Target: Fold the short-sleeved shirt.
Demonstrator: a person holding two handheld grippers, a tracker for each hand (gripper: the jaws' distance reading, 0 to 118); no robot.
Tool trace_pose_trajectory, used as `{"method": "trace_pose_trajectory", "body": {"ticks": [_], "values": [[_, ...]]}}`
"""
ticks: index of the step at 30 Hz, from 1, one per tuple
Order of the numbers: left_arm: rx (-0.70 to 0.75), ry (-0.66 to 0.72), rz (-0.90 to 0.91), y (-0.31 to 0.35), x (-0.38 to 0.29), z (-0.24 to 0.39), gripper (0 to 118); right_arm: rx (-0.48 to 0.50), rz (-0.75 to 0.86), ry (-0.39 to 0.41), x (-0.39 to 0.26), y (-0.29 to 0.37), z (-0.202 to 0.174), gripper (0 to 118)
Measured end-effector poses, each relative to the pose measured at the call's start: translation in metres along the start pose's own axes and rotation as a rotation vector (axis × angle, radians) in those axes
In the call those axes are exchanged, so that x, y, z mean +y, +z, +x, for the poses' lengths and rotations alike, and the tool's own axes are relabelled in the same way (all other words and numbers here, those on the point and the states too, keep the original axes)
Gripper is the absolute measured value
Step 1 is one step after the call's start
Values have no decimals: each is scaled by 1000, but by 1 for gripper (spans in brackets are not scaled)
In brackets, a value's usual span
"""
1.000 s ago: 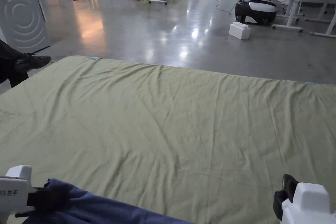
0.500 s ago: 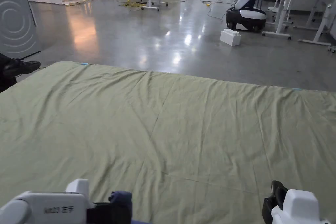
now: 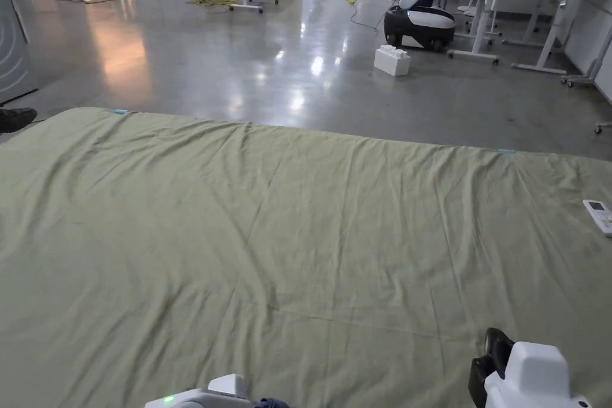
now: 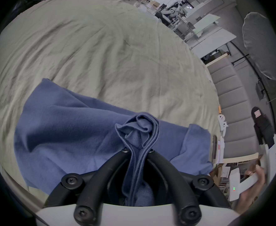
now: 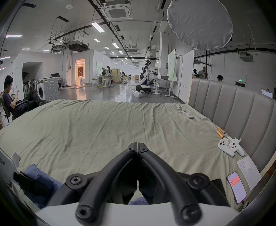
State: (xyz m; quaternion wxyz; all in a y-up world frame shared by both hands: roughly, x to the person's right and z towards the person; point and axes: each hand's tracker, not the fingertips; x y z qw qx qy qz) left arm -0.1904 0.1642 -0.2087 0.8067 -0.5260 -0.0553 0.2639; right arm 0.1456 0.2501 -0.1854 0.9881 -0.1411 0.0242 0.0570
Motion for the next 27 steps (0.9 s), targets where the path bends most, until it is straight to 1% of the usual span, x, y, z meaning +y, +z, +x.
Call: {"method": "trace_pose_trajectory", "body": {"ticks": [2, 6, 7, 10, 11, 15, 18, 19, 20, 21, 22, 27], "values": [[7, 8, -2, -4, -4, 1, 10, -3, -3, -1, -1, 0, 1, 0], [-18, 37, 10, -3, -4, -3, 20, -4, -9, -2, -3, 0, 1, 0], [-30, 38, 10, 1, -3, -4, 30, -2, -10, -3, -4, 0, 1, 0], [-74, 16, 4, 23, 0, -1, 51, 0, -16, 0, -4, -1, 0, 0], [-90, 8, 22, 33, 1, -2, 53, 7, -20, -3, -4, -2, 0, 0], [-107, -51, 147, 70, 5, -3, 53, 20, -19, -24, -2, -2, -1, 0], [-80, -43, 191, 85, 8, -8, 53, 23, -41, -40, -3, -3, -3, 0], [-59, -45, 200, 85, 7, -11, 51, 22, -29, -28, -3, -3, -3, 0], [-35, -59, 191, 82, 7, -11, 46, 22, -31, -26, -3, -4, -3, 0], [-6, -75, 163, 77, 6, -11, 37, 24, -36, -31, -4, -4, -4, 0], [15, -88, 130, 70, 5, -9, 23, 24, -39, -31, -6, -5, -5, 0], [-6, -156, -6, 30, -13, 5, 22, 24, -57, -33, -13, -7, -5, 0]]}}
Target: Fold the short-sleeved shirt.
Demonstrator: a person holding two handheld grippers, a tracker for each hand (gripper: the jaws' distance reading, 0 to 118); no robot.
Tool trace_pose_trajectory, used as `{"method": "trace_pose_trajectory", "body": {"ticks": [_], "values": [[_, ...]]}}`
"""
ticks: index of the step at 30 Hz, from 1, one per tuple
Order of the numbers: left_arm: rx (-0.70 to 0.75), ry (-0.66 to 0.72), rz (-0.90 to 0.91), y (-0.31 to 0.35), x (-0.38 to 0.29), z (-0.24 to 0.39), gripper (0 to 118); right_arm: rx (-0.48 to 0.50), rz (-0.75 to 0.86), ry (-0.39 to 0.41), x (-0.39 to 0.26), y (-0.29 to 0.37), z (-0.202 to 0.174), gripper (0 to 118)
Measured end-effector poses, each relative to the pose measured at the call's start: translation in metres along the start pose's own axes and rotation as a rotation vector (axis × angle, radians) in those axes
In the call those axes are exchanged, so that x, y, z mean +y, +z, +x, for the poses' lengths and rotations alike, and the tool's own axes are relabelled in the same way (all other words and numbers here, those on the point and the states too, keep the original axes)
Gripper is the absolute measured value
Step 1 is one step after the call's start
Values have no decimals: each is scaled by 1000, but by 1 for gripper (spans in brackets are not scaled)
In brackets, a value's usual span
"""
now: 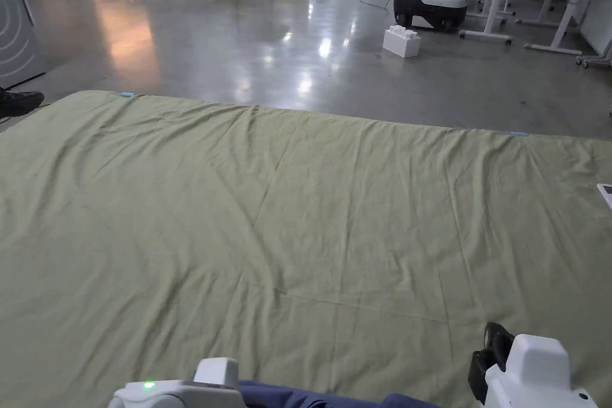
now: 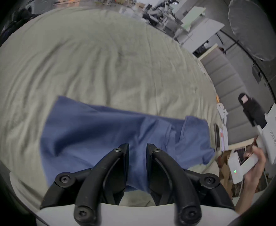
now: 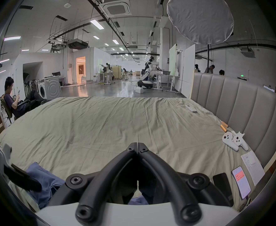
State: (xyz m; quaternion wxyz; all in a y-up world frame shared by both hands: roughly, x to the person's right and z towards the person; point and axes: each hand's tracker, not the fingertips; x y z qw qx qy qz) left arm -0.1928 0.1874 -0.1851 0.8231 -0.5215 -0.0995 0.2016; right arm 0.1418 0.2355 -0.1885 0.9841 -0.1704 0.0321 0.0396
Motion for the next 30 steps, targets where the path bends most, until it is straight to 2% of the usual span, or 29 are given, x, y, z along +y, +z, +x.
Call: {"method": "trace_pose_trajectory", "body": {"ticks": [6, 10, 18, 20, 22, 23, 24, 25, 28, 30], "values": [[-133, 44, -16, -37, -14, 17, 19, -6, -11, 14, -3, 2, 0, 0], [-75, 40, 30, -57, -22, 27, 19, -9, -9, 16, -3, 3, 1, 0], [-29, 9, 101, -45, -32, 42, 20, -4, -10, 20, -2, 4, 0, 0], [-72, 25, 98, -33, -27, 38, 31, -2, -8, 22, -2, 4, -1, 0], [-150, 57, 115, -15, -18, 30, 55, 1, -5, 23, -2, 4, -1, 0], [-175, 64, 137, -4, -14, 25, 62, 1, -4, 26, -2, 4, -1, 0], [-184, 55, 155, 7, -10, 20, 65, 1, -4, 28, -2, 4, -1, 0], [-182, 44, 169, 18, -7, 13, 65, 63, 0, -47, -3, 1, -3, 0], [-163, 22, 208, 47, 5, -16, 67, 66, 4, -51, -4, 0, 10, 0], [-150, 15, 225, 60, 9, -43, 67, 40, 27, -27, 1, 4, 8, 0]]}}
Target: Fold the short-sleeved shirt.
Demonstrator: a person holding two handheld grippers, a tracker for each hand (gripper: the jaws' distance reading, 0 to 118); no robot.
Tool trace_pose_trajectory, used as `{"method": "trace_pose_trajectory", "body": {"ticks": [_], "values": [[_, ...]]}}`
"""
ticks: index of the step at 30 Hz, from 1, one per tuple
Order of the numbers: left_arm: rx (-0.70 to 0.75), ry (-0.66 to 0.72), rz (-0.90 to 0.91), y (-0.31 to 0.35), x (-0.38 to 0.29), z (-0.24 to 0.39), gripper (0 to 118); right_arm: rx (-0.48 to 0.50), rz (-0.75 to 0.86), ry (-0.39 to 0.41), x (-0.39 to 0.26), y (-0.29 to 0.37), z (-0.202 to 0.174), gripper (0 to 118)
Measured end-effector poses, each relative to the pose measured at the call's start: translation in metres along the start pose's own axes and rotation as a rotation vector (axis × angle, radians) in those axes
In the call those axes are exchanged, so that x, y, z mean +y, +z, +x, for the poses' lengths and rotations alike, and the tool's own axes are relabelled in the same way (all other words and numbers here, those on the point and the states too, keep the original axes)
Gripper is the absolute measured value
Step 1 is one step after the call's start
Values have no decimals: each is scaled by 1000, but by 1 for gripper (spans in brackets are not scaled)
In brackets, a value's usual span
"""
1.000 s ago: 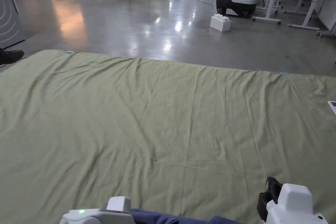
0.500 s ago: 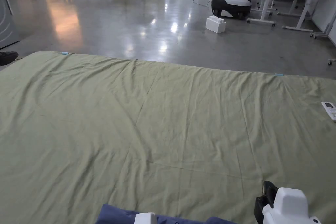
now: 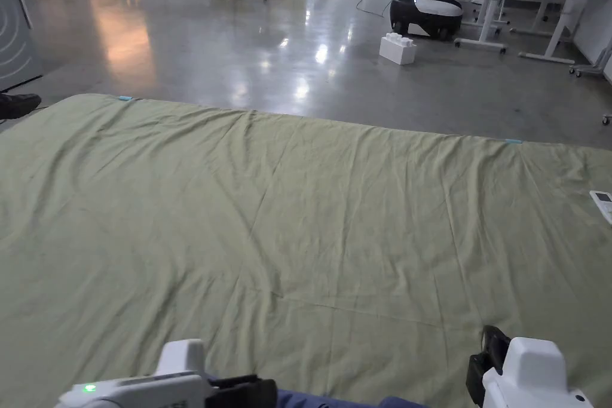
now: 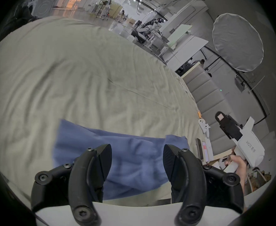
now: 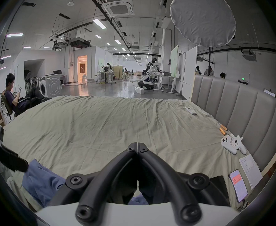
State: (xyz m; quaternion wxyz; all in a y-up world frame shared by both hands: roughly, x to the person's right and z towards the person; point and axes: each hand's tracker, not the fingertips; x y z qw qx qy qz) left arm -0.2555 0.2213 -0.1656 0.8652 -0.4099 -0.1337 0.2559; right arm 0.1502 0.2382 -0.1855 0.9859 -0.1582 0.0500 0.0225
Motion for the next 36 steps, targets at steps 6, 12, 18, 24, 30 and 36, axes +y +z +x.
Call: {"method": "trace_pose_trajectory", "body": {"ticks": [6, 12, 18, 24, 30, 36], "values": [[51, 38, -27, 15, 7, -80, 73, 8, 14, 1, 2, 7, 12, 0], [-66, 225, -79, -7, -8, -143, 74, 3, -20, 25, 5, 2, -2, 0], [-341, 483, 16, -29, -30, -179, 71, -5, -23, 37, 7, 6, -3, 0], [-265, 244, -40, -31, -33, -119, 47, -9, -28, 60, 9, 7, -18, 0], [-242, 223, -103, -40, -28, -125, 18, -9, -25, 71, 10, 9, -22, 0], [-233, 193, -86, -32, -11, -125, 12, -14, -27, 73, 10, 11, -22, 0]]}}
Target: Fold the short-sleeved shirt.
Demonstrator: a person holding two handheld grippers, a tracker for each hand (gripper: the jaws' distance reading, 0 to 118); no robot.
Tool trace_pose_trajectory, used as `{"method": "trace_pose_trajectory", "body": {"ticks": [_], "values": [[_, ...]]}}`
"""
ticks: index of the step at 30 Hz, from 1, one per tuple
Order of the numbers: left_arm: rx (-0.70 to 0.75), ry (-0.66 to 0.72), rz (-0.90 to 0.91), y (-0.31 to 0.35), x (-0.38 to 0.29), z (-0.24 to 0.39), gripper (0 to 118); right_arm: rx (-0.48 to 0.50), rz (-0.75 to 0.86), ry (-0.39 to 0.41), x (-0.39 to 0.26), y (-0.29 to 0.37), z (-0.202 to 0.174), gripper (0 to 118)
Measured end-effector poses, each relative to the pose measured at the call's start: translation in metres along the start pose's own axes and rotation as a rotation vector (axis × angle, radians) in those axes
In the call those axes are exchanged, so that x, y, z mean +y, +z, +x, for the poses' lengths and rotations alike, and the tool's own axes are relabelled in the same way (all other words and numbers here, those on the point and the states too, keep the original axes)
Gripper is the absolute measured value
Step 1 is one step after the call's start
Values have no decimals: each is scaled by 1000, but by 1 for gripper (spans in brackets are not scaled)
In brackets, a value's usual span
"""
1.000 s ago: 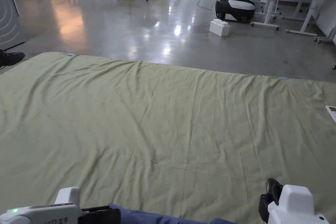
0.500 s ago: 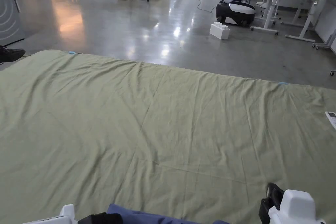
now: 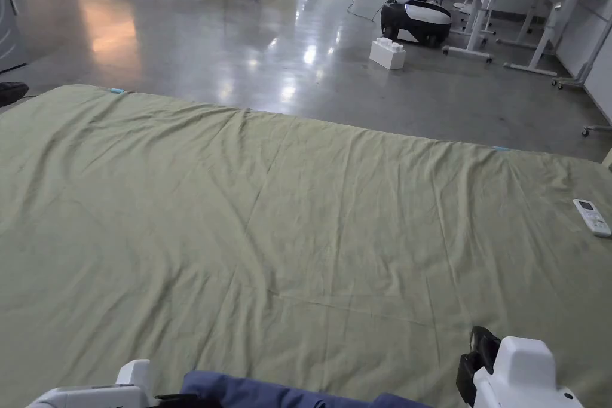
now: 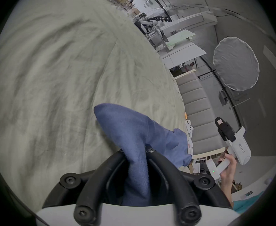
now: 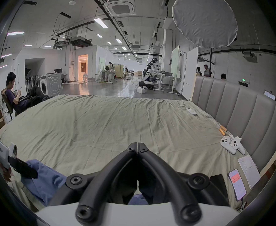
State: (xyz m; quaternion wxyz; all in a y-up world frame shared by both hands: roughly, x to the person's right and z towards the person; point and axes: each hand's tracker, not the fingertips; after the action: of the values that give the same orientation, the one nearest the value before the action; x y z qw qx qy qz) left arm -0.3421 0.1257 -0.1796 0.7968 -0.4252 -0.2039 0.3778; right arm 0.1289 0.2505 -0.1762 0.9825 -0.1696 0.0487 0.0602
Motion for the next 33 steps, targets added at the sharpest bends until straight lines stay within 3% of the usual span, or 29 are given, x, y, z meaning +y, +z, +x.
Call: {"method": "trace_pose_trajectory", "body": {"ticks": [3, 9, 15, 18, 33], "values": [[11, -56, 2, 13, 12, 18, 12, -5, 1, 0, 0, 0, 3, 0], [183, -160, 24, 57, 40, 51, 12, -8, 7, 0, 1, 0, 9, 0], [500, -295, 16, 77, 48, 107, 12, -2, 13, -11, -1, -2, 9, 0], [578, -364, -2, 66, 39, 138, 12, 6, 10, -28, -3, -4, 9, 0], [482, -347, -42, 7, 2, 211, 12, 13, 0, -53, -8, -7, 12, 0]]}}
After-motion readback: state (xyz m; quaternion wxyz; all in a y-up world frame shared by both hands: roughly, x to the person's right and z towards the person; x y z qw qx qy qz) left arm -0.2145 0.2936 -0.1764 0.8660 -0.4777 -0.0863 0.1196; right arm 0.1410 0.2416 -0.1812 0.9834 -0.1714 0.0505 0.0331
